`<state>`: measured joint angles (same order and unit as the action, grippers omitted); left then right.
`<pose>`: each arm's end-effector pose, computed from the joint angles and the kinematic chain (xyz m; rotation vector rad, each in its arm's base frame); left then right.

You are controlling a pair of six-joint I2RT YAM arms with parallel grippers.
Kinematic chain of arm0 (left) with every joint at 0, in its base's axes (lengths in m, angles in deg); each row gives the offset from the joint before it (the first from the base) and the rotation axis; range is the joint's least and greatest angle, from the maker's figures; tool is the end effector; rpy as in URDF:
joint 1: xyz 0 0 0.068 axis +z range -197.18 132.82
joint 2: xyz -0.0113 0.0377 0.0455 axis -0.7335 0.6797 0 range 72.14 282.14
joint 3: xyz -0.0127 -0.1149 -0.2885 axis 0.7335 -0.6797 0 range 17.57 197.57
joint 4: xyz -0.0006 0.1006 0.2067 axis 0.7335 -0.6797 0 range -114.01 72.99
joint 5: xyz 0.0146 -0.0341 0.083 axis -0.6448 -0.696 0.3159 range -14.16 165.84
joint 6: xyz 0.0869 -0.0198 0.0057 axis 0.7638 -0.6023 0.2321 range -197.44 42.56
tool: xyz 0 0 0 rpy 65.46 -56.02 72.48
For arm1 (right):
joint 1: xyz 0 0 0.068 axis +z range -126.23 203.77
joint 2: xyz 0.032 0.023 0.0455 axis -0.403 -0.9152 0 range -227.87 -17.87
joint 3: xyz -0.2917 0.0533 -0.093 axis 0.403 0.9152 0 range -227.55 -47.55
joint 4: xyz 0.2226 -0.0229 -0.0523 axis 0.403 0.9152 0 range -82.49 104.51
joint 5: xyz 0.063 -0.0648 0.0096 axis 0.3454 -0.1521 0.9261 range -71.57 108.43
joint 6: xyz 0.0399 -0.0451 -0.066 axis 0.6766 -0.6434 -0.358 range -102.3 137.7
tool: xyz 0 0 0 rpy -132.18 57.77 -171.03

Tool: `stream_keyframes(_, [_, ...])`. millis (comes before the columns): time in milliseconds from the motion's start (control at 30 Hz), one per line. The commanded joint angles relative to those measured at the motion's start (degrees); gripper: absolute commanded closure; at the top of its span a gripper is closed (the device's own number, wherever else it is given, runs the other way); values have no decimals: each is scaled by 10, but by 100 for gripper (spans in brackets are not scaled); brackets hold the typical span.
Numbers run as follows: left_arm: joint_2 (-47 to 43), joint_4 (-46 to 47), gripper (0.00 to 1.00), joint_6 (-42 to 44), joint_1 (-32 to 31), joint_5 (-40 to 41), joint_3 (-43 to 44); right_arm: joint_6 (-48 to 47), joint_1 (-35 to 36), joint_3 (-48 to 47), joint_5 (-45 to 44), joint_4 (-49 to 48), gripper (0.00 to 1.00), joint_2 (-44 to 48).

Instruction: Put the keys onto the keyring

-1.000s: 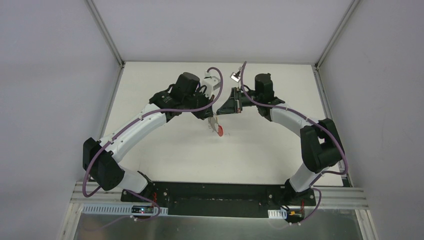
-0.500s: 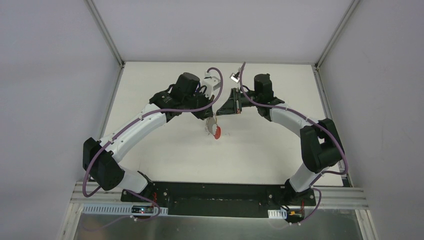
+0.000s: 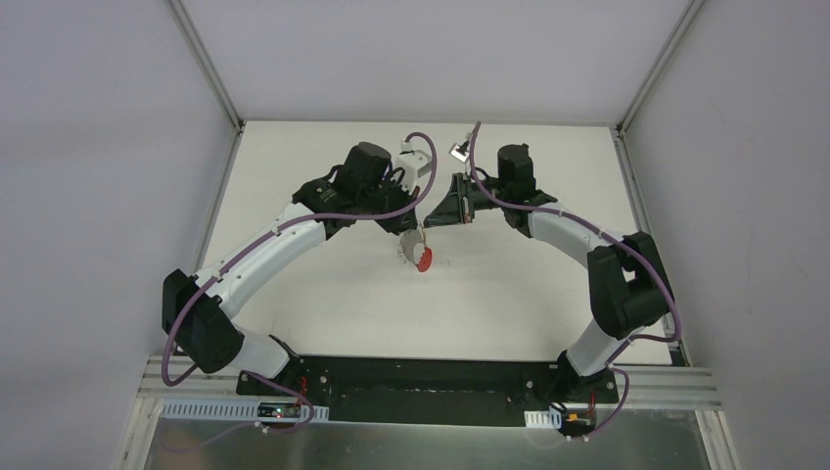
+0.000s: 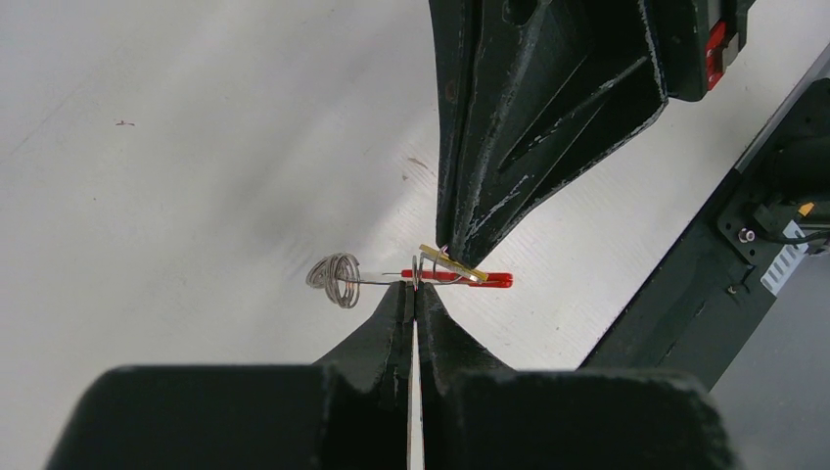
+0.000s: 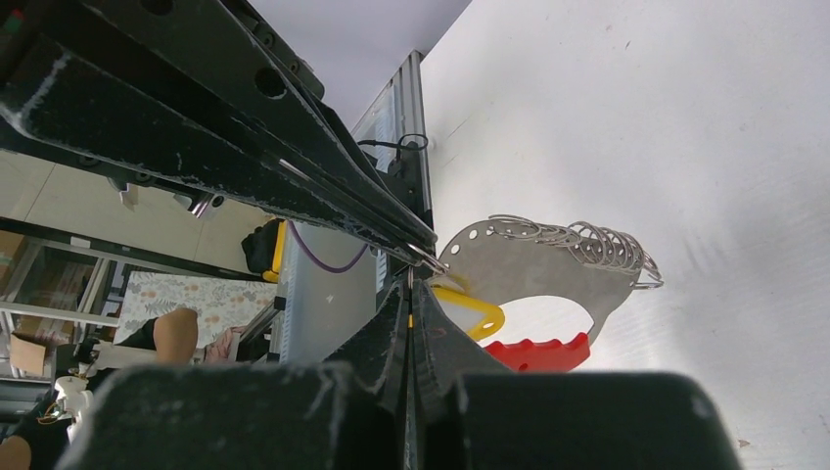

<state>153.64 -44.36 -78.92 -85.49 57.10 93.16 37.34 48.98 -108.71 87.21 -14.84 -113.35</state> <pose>0.2322 -0.2160 0.3694 0.8828 2.0293 -0.7470 0.2919 0.2195 0.3245 -1.0191 1.6437 1.5928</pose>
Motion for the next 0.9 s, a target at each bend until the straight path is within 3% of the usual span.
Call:
stream_keyframes(0, [-14,15,100,9,-5,8,3,8,1,-19,26,-35,100,2])
stream_keyframes(867, [-17,17,100,9,-5,-13,1,0,-11,-25,4,-20,100,-13])
